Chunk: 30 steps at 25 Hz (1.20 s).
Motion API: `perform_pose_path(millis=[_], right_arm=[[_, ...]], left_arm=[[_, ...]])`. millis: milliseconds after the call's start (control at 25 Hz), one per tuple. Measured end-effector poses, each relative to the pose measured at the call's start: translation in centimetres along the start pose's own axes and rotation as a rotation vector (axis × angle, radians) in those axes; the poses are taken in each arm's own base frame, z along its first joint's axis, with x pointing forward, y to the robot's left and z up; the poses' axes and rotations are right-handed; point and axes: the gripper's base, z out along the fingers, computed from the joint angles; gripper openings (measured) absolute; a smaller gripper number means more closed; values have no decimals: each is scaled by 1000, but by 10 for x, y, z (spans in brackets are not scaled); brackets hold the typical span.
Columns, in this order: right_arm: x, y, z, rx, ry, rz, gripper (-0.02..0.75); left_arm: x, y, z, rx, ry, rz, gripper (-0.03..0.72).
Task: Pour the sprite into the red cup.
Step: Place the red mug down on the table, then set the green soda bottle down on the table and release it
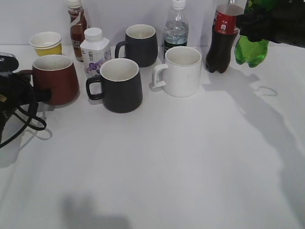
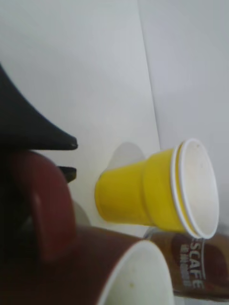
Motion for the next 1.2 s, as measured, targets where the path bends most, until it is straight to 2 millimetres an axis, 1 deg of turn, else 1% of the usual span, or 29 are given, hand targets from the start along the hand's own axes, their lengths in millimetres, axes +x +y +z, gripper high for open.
perform_pose_path(millis=[200, 520, 600, 720, 800, 960, 1200], right_arm=[[1, 0, 0, 3, 6, 0, 410], [1, 0, 0, 3, 8, -1, 410], [1, 0, 0, 3, 8, -1, 410], [1, 0, 0, 3, 8, -1, 410], [1, 0, 0, 4, 9, -1, 410], [1, 0, 0, 4, 9, -1, 410], [5, -1, 1, 11, 32, 0, 410]], left_arm=[[3, -4, 10, 24, -27, 9, 76], [5, -3, 11, 3, -27, -3, 83], [6, -2, 11, 1, -24, -5, 123], [9, -1, 7, -4, -10, -5, 213], [6, 1, 3, -6, -17, -6, 242], [1, 2, -3, 4, 3, -15, 260], [-10, 3, -11, 41, 82, -40, 260]])
